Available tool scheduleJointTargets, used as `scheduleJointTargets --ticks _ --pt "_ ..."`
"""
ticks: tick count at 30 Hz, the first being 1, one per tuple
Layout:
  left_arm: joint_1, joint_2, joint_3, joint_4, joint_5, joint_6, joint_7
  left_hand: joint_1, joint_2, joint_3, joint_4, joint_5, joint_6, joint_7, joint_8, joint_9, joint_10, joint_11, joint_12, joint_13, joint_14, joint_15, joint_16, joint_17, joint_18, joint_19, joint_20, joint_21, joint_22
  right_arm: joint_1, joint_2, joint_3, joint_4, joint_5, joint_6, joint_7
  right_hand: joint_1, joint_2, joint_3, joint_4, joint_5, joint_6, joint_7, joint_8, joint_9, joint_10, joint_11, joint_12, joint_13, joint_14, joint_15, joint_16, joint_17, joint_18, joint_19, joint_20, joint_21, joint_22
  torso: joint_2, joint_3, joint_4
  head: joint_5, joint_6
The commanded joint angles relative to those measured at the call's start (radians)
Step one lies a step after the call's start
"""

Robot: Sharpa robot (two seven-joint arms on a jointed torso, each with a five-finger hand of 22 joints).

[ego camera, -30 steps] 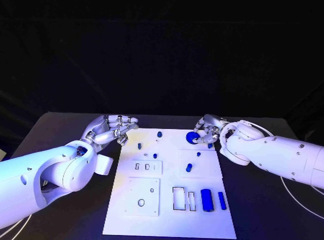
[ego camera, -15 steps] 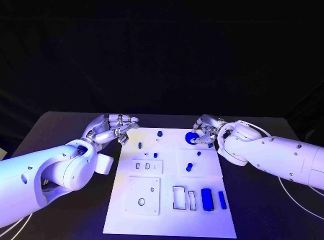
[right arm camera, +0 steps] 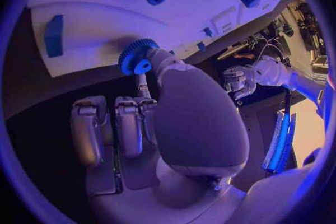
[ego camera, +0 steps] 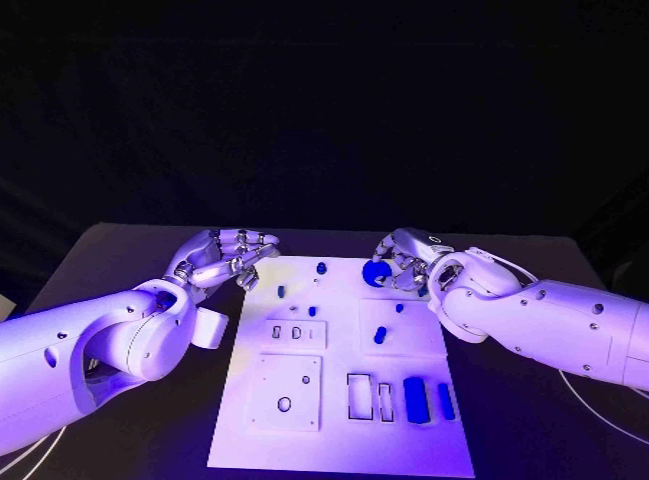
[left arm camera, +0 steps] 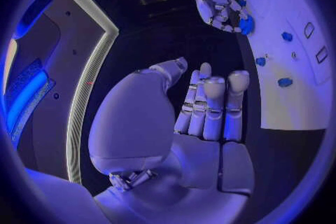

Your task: Assemble the parts on the task board

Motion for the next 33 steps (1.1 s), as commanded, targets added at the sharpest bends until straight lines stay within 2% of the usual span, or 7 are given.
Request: scheduleJointTargets --ticks 1,7,13,21,24,27,33 --pt "0.001 0.003 0.001 0.000 0.002 0.019 0.006 -0.001 0.008 0.001 -0.003 -0.004 -0.010 -0.001 -0.005 0.001 -0.007 0.002 0.002 0.001 0.007 -0.002 0.003 0.000 -0.018 0.003 0.001 0.002 0.001 0.000 0.001 0.001 0.045 -0.094 -0.077 0.019 -0.008 0.005 0.011 0.000 0.008 0.054 -0.032 0.024 0.013 0.106 -0.008 0.004 0.263 0.102 -0.006 0.005 0.263 -0.007 0.105 -0.004 0.004 0.263 0.000 0.0005 0.0004 0.002 0.001" --pt "0.001 0.005 0.001 -0.001 0.002 0.019 0.006 -0.001 0.008 0.001 -0.003 -0.004 -0.010 -0.001 -0.005 0.001 -0.007 0.002 0.002 0.001 0.007 -0.002 0.003 0.000 -0.018 0.003 0.001 0.002 0.001 0.001 0.032 0.002 0.095 -0.123 -0.084 0.016 -0.013 0.001 0.019 -0.002 0.013 0.051 -0.031 0.023 0.013 0.106 -0.008 0.004 0.263 0.102 -0.006 0.005 0.263 -0.007 0.105 -0.005 0.004 0.263 0.001 0.0000 0.0006 0.006 0.001" --pt "0.001 0.010 0.001 -0.002 0.002 0.021 0.005 -0.001 0.008 0.001 -0.003 -0.004 -0.010 -0.001 -0.005 0.001 -0.007 0.002 0.002 0.001 0.007 -0.002 0.003 0.000 -0.018 0.003 0.001 0.002 0.001 -0.004 0.091 -0.001 0.094 -0.138 -0.079 0.010 -0.019 -0.002 0.024 -0.002 0.014 0.049 -0.030 0.021 0.012 0.106 -0.007 0.004 0.263 0.102 -0.006 0.005 0.263 -0.007 0.105 -0.005 0.004 0.263 0.002 -0.0006 0.0014 0.006 0.000" --pt "0.001 0.013 0.001 -0.001 0.002 0.022 0.004 -0.001 0.008 0.001 -0.003 -0.004 -0.010 -0.001 -0.005 0.001 -0.007 0.002 0.002 0.001 0.007 -0.002 0.003 0.000 -0.018 0.003 0.001 0.002 0.001 -0.019 0.165 -0.006 0.024 -0.144 -0.062 0.003 -0.025 -0.005 0.030 -0.002 0.012 0.045 -0.028 0.019 0.012 0.106 -0.006 0.004 0.263 0.102 -0.005 0.005 0.263 -0.007 0.105 -0.004 0.004 0.263 0.002 -0.0022 0.0037 0.007 -0.002" --pt "0.001 0.014 0.001 -0.001 0.002 0.023 0.004 -0.001 0.009 0.002 -0.006 -0.004 -0.011 -0.001 -0.004 0.003 -0.009 0.002 0.004 0.003 0.006 -0.001 0.007 -0.002 -0.019 0.003 0.002 0.007 0.006 -0.027 0.188 -0.008 -0.005 -0.145 -0.055 0.002 -0.027 -0.006 0.031 -0.002 0.011 0.044 -0.028 0.018 0.011 0.106 -0.006 0.004 0.263 0.102 -0.005 0.005 0.263 -0.007 0.105 -0.004 0.004 0.263 0.002 -0.0009 0.0019 0.010 -0.004" --pt "0.001 0.016 0.001 -0.002 0.002 0.023 0.004 -0.001 0.009 0.002 -0.006 -0.004 -0.011 -0.001 -0.004 0.003 -0.009 0.002 0.004 0.003 0.006 -0.001 0.007 -0.002 -0.019 0.003 0.002 0.007 0.006 -0.035 0.208 -0.008 -0.032 -0.145 -0.047 0.001 -0.027 -0.006 0.031 -0.002 0.011 0.044 -0.028 0.018 0.011 0.106 -0.006 0.004 0.263 0.102 -0.005 0.005 0.263 -0.007 0.105 -0.004 0.004 0.263 0.003 -0.0009 0.0030 0.009 -0.003" --pt "0.001 0.017 0.001 -0.002 0.002 0.024 0.003 -0.001 0.009 0.002 -0.006 -0.004 -0.011 -0.001 -0.004 0.003 -0.009 0.002 0.004 0.003 0.006 -0.001 0.007 -0.002 -0.019 0.003 0.002 0.007 0.006 -0.044 0.237 -0.009 -0.079 -0.154 -0.038 -0.002 -0.034 -0.009 0.037 -0.003 0.007 0.039 -0.026 0.015 0.011 0.106 -0.004 0.004 0.263 0.102 -0.004 0.005 0.263 -0.007 0.105 -0.003 0.004 0.263 0.002 -0.0001 0.0011 0.014 -0.006"
